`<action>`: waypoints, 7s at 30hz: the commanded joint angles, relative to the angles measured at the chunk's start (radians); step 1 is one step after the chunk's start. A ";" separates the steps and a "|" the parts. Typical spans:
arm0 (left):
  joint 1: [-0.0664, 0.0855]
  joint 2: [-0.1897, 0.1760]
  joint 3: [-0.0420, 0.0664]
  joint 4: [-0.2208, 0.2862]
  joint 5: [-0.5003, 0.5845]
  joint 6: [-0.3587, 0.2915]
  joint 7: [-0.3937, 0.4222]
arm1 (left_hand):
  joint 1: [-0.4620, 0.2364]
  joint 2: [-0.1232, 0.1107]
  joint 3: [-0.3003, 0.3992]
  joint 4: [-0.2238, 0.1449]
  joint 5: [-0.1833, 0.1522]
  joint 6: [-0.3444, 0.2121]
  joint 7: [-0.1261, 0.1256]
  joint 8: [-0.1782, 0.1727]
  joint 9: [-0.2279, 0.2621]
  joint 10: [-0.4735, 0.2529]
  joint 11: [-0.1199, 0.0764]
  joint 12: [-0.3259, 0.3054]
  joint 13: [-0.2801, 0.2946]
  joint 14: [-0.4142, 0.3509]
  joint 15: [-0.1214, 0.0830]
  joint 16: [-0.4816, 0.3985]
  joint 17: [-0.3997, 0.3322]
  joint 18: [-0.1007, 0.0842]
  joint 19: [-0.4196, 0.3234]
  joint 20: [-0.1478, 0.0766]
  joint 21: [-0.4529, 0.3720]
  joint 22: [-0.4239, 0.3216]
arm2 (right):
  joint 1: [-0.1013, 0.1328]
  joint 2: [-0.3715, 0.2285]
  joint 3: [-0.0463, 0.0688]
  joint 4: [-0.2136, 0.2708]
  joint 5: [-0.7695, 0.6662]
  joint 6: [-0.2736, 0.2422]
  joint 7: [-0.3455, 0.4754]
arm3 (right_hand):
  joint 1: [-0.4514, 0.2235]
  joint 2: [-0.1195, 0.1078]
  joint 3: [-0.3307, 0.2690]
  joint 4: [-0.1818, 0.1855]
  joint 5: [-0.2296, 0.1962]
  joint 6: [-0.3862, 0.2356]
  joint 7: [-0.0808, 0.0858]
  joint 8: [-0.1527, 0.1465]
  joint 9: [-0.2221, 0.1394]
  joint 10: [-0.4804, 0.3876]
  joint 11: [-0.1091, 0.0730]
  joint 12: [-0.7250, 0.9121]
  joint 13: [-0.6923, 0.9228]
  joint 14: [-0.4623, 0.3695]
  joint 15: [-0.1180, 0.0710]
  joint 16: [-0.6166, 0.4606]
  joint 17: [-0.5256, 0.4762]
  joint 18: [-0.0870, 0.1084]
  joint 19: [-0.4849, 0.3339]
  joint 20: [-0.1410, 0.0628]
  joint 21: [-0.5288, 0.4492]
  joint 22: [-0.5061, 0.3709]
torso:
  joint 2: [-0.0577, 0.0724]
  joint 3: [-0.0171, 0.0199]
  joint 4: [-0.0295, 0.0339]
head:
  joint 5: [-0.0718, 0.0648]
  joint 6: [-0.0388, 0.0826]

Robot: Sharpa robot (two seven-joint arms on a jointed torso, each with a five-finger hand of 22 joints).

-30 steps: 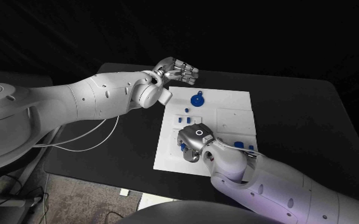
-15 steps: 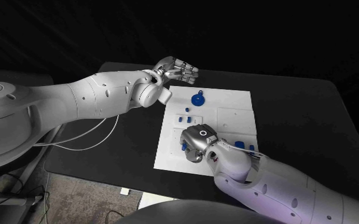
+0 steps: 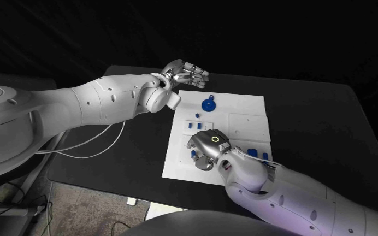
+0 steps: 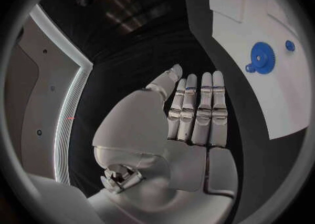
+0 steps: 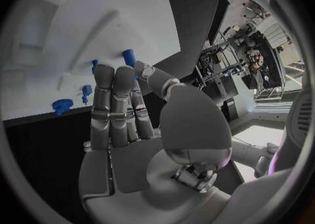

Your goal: Assemble the parts on the task board

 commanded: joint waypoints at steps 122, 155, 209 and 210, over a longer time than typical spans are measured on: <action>-0.083 -0.007 -0.001 0.057 0.113 0.060 0.039 | -0.073 -0.057 -0.333 0.215 -0.026 -0.103 0.008 -0.003 0.001 -0.132 0.031 -0.001 -0.001 -0.097 0.044 -0.005 -0.002 -0.029 -0.073 0.051 -0.029 -0.281 | 0.078 -0.157 0.034 -0.168 0.619 0.313 -0.295 | -0.120 0.132 -0.317 0.140 0.014 0.035 -0.040 -0.006 0.080 0.219 -0.115 0.877 1.208 0.005 -0.048 0.224 0.397 -0.091 0.043 -0.052 0.463 0.120 | -0.082 -0.0171 -0.0318 | -0.152 -0.026; -0.082 -0.014 -0.001 0.043 0.114 0.096 0.038 | -0.073 -0.054 -0.333 0.197 -0.022 -0.104 0.008 -0.003 0.001 -0.131 0.029 -0.001 -0.001 -0.095 0.044 -0.005 -0.002 -0.030 -0.075 0.050 -0.029 -0.281 | 0.083 -0.236 0.042 -0.076 0.874 0.126 -0.267 | -0.152 0.088 -0.379 0.140 0.349 0.085 -0.053 -0.004 0.057 0.223 -0.126 0.872 1.199 0.006 -0.057 0.222 0.398 -0.096 0.042 -0.061 0.507 0.126 | -0.082 -0.0148 -0.0330 | -0.144 -0.029; -0.082 -0.013 -0.001 0.037 0.115 0.125 0.038 | -0.106 -0.063 -0.343 0.258 -0.033 -0.109 0.011 -0.002 0.001 -0.137 0.030 -0.001 -0.001 -0.089 0.043 -0.005 -0.002 -0.033 -0.078 0.049 -0.029 -0.281 | 0.085 -0.143 0.039 -0.093 0.819 0.264 -0.284 | -0.196 0.098 -0.461 0.276 0.165 0.092 -0.057 -0.004 0.058 0.222 -0.124 0.855 1.183 0.005 -0.056 0.217 0.411 -0.096 0.040 -0.060 0.502 0.126 | -0.080 -0.0151 -0.0325 | -0.138 -0.027; -0.082 -0.013 -0.001 0.037 0.116 0.125 0.038 | -0.106 -0.063 -0.343 0.258 -0.033 -0.109 0.011 -0.002 0.001 -0.137 0.030 -0.001 -0.001 -0.089 0.043 -0.005 -0.002 -0.033 -0.078 0.049 -0.029 -0.281 | 0.085 -0.142 0.039 -0.094 0.819 0.264 -0.284 | -0.197 0.095 -0.462 0.288 0.145 0.092 -0.056 -0.004 0.060 0.222 -0.124 0.854 1.182 0.005 -0.056 0.217 0.411 -0.095 0.040 -0.060 0.502 0.126 | -0.081 -0.0152 -0.0323 | -0.138 -0.027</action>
